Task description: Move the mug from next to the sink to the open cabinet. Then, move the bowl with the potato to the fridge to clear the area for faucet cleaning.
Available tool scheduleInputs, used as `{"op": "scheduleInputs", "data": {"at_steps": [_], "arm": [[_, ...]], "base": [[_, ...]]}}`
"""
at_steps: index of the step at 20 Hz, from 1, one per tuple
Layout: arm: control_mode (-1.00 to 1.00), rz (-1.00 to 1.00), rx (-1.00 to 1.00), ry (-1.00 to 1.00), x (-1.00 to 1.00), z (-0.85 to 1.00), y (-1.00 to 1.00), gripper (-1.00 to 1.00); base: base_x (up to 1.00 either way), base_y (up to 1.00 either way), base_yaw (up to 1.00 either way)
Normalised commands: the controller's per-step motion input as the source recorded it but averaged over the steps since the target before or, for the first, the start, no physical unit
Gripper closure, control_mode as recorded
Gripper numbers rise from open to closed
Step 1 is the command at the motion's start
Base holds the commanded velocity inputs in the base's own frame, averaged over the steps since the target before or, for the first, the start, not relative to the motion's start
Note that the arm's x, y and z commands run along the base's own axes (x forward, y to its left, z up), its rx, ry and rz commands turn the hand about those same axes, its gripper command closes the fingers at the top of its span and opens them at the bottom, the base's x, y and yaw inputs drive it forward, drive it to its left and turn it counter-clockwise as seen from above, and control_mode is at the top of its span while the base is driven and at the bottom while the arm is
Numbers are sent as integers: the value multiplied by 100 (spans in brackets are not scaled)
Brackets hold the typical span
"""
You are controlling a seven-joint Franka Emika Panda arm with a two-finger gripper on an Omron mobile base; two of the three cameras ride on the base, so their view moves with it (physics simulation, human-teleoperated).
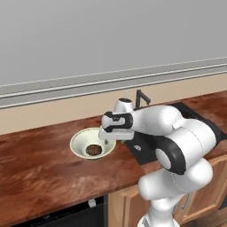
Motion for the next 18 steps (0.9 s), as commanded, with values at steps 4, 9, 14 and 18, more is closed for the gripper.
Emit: {"op": "scheduleInputs", "data": {"at_steps": [4,9,14,18], "arm": [[-100,0,4,-2,0,0,7,-100],[-100,0,7,-2,2,0,22,100],[-100,0,5,0,2,0,1,100],[-100,0,0,0,-1,0,0,100]], "base": [[0,0,0],[0,0,0],[0,0,0],[0,0,0]]}}
